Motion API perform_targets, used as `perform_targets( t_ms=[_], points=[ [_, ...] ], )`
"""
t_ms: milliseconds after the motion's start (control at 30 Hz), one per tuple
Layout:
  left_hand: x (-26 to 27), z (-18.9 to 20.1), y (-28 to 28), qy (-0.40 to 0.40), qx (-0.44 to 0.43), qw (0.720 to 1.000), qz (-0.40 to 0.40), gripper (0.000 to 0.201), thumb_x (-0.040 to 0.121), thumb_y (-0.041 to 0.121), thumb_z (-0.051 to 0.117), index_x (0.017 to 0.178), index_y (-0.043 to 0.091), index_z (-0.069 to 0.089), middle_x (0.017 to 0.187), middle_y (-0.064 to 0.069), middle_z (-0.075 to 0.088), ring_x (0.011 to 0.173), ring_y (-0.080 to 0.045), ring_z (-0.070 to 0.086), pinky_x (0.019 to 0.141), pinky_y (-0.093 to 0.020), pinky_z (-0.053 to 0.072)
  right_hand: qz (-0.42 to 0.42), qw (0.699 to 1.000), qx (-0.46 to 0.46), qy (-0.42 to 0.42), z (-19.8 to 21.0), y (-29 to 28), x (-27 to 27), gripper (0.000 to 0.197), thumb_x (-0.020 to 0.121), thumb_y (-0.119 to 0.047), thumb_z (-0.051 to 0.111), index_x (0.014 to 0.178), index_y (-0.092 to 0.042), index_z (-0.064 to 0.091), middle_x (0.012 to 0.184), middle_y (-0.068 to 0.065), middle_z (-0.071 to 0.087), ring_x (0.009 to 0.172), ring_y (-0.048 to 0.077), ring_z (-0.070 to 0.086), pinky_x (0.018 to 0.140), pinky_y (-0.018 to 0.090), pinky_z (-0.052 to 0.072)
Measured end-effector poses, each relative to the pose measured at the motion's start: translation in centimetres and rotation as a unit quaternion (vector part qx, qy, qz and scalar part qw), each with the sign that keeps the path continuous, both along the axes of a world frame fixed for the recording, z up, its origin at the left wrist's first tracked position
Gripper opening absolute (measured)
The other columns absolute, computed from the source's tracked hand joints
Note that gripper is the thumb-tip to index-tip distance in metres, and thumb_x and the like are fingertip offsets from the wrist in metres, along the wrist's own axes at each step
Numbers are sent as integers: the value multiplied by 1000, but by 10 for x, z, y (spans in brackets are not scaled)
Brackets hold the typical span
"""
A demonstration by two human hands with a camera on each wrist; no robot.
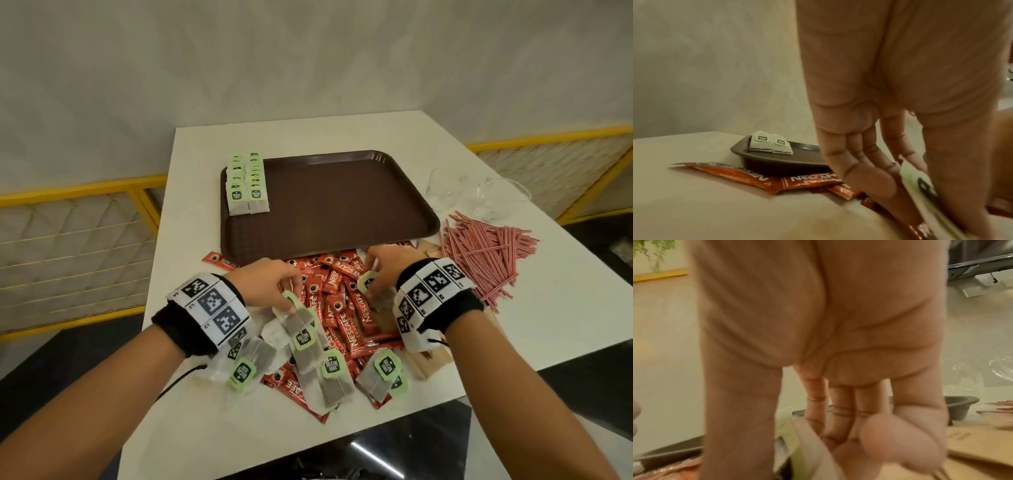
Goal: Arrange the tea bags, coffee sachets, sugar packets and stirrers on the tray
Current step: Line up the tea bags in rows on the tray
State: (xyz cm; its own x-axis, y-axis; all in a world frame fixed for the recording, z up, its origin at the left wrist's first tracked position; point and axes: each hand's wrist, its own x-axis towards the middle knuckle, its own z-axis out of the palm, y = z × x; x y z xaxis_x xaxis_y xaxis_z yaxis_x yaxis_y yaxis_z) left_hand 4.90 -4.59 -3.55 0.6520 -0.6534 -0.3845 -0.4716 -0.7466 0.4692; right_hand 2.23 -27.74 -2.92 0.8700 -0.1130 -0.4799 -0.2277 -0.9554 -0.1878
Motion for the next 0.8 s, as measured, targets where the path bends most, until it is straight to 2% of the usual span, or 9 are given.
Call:
perform_targets(
  t_ms=[100, 167, 300, 333, 433, 500, 633, 733, 800],
  points=[
    [5, 4, 3, 11, -47, 998, 40, 16, 79, 21, 73, 91, 24, 62, 88, 3, 55, 68, -4, 52, 66, -18, 47, -19, 1000, 17, -11, 3, 3, 6, 44, 68, -25, 81, 104, -20, 55, 105, 1, 61, 96, 20, 58, 84, 35, 50],
    [9, 8, 4, 36, -88, 993, 74, 11, 82, 17, 70, 88, 24, 64, 84, 2, 57, 72, -8, 57, 71, -25, 55, -30, 998, 41, -26, 7, 4, 8, 38, 72, -22, 79, 102, -18, 55, 100, 1, 58, 91, 18, 57, 76, 31, 47],
    [16, 20, 7, 105, -174, 970, 129, 10, 87, 12, 64, 85, 22, 67, 88, -8, 65, 76, -10, 64, 62, -18, 55, -29, 993, 95, -59, 10, 6, 12, 22, 77, -21, 75, 89, -20, 56, 88, -3, 56, 82, 13, 54, 58, 21, 39],
    [17, 23, 9, 125, -198, 961, 146, 8, 87, 12, 63, 87, 19, 66, 90, -7, 66, 78, -11, 65, 61, -18, 55, -33, 991, 113, -65, 11, 6, 14, 19, 78, -22, 74, 86, -22, 57, 88, -3, 58, 80, 13, 55, 59, 21, 41],
    [23, 31, 16, 172, -262, 927, 204, 6, 89, 13, 60, 93, 15, 64, 95, -6, 68, 87, -17, 68, 72, -27, 59, -44, 977, 192, -82, 17, 6, 20, 13, 82, -22, 70, 80, -26, 57, 88, -1, 62, 79, 15, 58, 66, 26, 48],
    [30, 33, 24, 196, -298, 900, 250, 10, 90, 9, 58, 98, 13, 62, 95, -8, 68, 85, -17, 69, 72, -28, 59, -66, 953, 280, -91, 22, 9, 26, 11, 87, -19, 65, 82, -24, 57, 90, 3, 62, 77, 17, 60, 67, 27, 53],
    [46, 30, 46, 218, -329, 862, 319, 27, 86, -7, 56, 106, 12, 59, 104, -11, 64, 98, -23, 63, 71, -26, 58, -114, 899, 416, -70, 24, 22, 43, 9, 88, -7, 61, 86, -16, 58, 98, 11, 64, 87, 23, 65, 75, 35, 58],
    [62, 24, 62, 205, -306, 857, 361, 27, 85, -11, 57, 99, 12, 54, 104, -16, 62, 90, -24, 63, 68, -25, 58, -128, 879, 458, -20, 22, 38, 63, 18, 85, 3, 60, 90, -14, 57, 96, 9, 62, 87, 21, 64, 67, 27, 59],
    [75, 19, 72, 179, -273, 868, 374, 23, 84, -8, 59, 93, 12, 52, 102, -18, 62, 85, -23, 64, 69, -26, 57, -135, 874, 467, 1, 20, 52, 79, 22, 84, 8, 60, 89, -13, 55, 95, 10, 61, 95, 26, 63, 69, 28, 58]
  ],
)
